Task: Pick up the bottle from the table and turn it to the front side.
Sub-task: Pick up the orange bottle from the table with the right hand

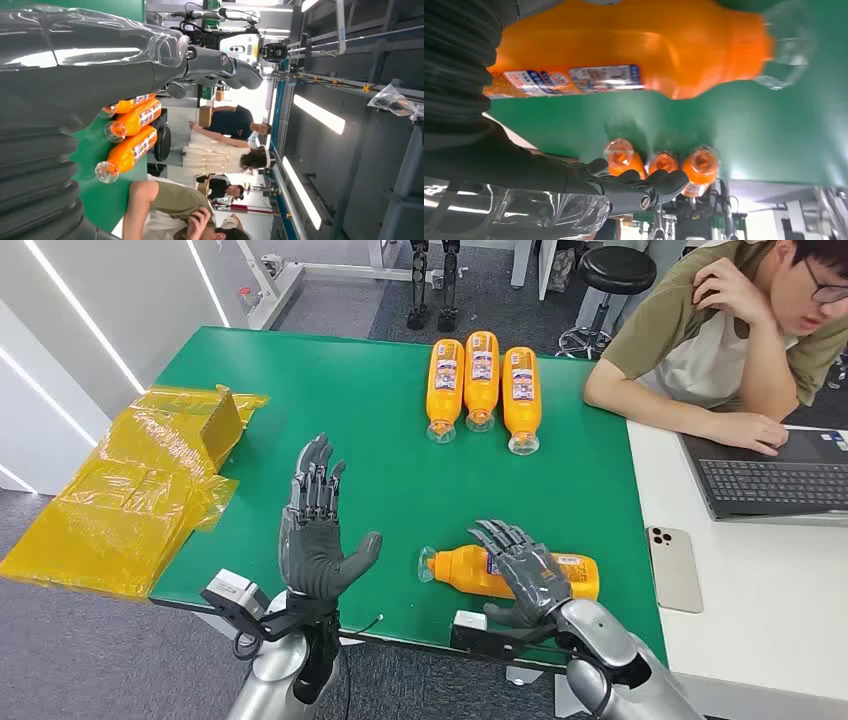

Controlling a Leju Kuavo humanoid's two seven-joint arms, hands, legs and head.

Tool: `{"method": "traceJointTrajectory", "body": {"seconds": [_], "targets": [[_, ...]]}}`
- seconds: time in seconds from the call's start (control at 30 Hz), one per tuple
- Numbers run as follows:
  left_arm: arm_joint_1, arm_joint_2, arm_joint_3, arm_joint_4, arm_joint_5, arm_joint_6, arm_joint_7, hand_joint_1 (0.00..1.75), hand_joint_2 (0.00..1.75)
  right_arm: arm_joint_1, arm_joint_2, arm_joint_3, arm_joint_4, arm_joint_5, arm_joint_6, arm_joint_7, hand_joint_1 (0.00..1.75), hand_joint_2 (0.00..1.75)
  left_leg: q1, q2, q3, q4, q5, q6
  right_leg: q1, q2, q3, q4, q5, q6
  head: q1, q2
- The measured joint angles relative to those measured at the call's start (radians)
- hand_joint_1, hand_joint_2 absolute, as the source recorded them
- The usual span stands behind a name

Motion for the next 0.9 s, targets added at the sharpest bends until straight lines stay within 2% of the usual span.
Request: {"method": "traceJointTrajectory", "body": {"seconds": [0.47, 0.7, 0.73, 0.83, 0.87, 0.9], "targets": [[-0.009, 0.0, 0.0, 0.003, 0.012, -0.005, 0.0, 0.0, 1.75, -0.115, -0.154, 0.093, 0.085, -0.08, 0.223, 0.059, 0.0, 1.75, 0.0, -0.001, -0.001, 0.0, 0.0, 0.0, 0.0, -0.001, 0.0, 0.0, 0.0, 0.0, 0.0, 0.0], [-0.019, -0.001, 0.0, 0.003, 0.013, 0.005, 0.0, 0.0, 1.75, -0.183, -0.206, 0.151, 0.119, -0.108, 0.295, 0.068, 0.0, 1.75, 0.0, -0.001, 0.0, 0.0, 0.0, 0.0, 0.0, -0.001, 0.0, 0.0, 0.0, 0.0, 0.0, 0.0], [-0.019, -0.001, 0.0, 0.003, 0.014, 0.005, 0.0, 0.0, 1.75, -0.192, -0.212, 0.16, 0.125, -0.112, 0.297, 0.069, 0.1, 1.75, 0.0, -0.001, 0.0, 0.0, 0.0, 0.0, 0.0, -0.001, 0.001, 0.0, 0.0, 0.0, 0.0, 0.0], [-0.019, -0.001, 0.0, 0.003, 0.015, 0.007, 0.0, 0.0, 1.75, -0.207, -0.227, 0.18, 0.14, -0.119, 0.278, 0.061, 1.32, 1.75, 0.0, -0.001, 0.0, 0.0, 0.0, 0.0, 0.0, -0.001, 0.001, 0.0, 0.0, 0.0, 0.0, 0.0], [-0.019, -0.001, 0.0, 0.003, 0.016, 0.008, 0.0, 0.0, 1.75, -0.209, -0.23, 0.187, 0.145, -0.121, 0.26, 0.056, 1.65, 1.75, 0.0, -0.001, 0.0, 0.0, 0.0, 0.0, 0.0, -0.001, 0.001, 0.0, 0.0, 0.0, 0.0, 0.0], [-0.019, -0.001, 0.0, 0.003, 0.016, 0.009, 0.0, 0.0, 1.75, -0.21, -0.232, 0.195, 0.152, -0.12, 0.237, 0.05, 1.69, 1.75, 0.0, -0.001, 0.0, 0.0, 0.0, 0.0, 0.0, -0.001, 0.001, 0.0, 0.0, 0.0, 0.0, 0.0]]}}
